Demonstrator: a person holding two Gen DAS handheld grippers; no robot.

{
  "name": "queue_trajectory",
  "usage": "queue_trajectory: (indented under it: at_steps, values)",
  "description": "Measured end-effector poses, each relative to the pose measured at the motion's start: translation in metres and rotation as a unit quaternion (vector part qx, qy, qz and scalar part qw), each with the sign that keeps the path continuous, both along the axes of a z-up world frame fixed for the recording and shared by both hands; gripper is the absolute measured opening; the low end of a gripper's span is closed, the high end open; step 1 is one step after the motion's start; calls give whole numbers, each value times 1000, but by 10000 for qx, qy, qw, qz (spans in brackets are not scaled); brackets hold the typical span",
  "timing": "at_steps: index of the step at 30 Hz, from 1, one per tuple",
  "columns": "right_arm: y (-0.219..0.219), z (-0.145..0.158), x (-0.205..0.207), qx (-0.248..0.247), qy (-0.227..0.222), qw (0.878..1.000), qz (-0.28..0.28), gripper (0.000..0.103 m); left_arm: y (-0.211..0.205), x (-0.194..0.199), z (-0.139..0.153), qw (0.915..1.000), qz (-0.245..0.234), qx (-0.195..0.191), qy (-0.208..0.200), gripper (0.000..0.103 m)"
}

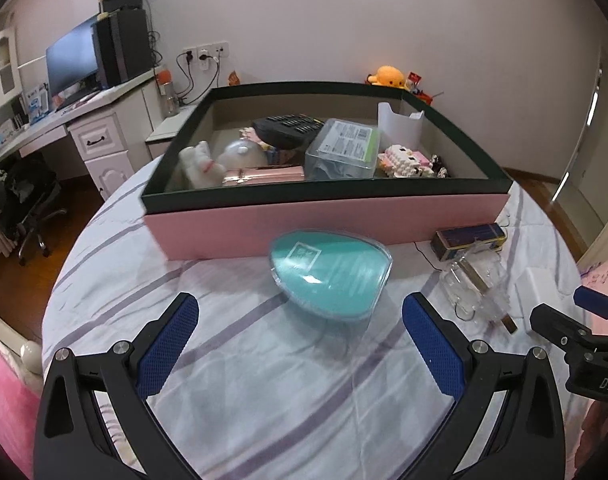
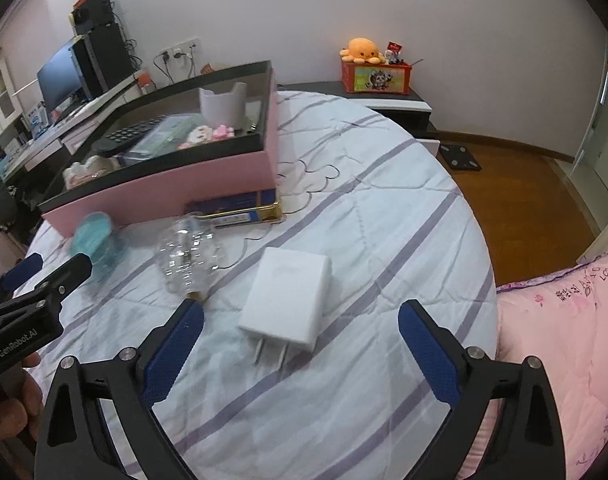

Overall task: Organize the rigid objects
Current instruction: 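Grasp the teal heart container with the left gripper while the right grasps the white charger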

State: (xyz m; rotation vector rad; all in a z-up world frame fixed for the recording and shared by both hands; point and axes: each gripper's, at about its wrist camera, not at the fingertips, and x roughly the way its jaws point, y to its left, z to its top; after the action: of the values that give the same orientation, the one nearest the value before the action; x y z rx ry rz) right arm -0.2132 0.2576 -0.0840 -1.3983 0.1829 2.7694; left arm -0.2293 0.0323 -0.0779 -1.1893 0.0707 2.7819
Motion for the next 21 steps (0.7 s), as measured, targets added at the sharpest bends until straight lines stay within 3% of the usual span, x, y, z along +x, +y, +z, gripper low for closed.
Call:
queue_trajectory:
  at_steps: [4,9,10,13,16,21]
  values:
    - [4,-8,-6,-35,-58,10000,-56,92,6,-12,-5,9999,46,-90,-64,103]
    - [1,-14,-14,115,-85,9999,-26,78,6,-26,-15,9996,118,-67,-265,103]
    - [0,-14,-14,144,-81,9999,-15,73,6,-28,-18,9993,90,-24,-355,100]
    - [-5,-14,-13,249,-29,9997,56,60,6,-32,-21,9988,-38,152,-462,74]
    - [-8,-12,-12,277,13,9995,131,41,4,-35,-21,9983,-60,332,-474,72]
    - [-6,-11,-9,188,44,9997,155,41,-1,-31,-18,9973,-102,561,-452,72]
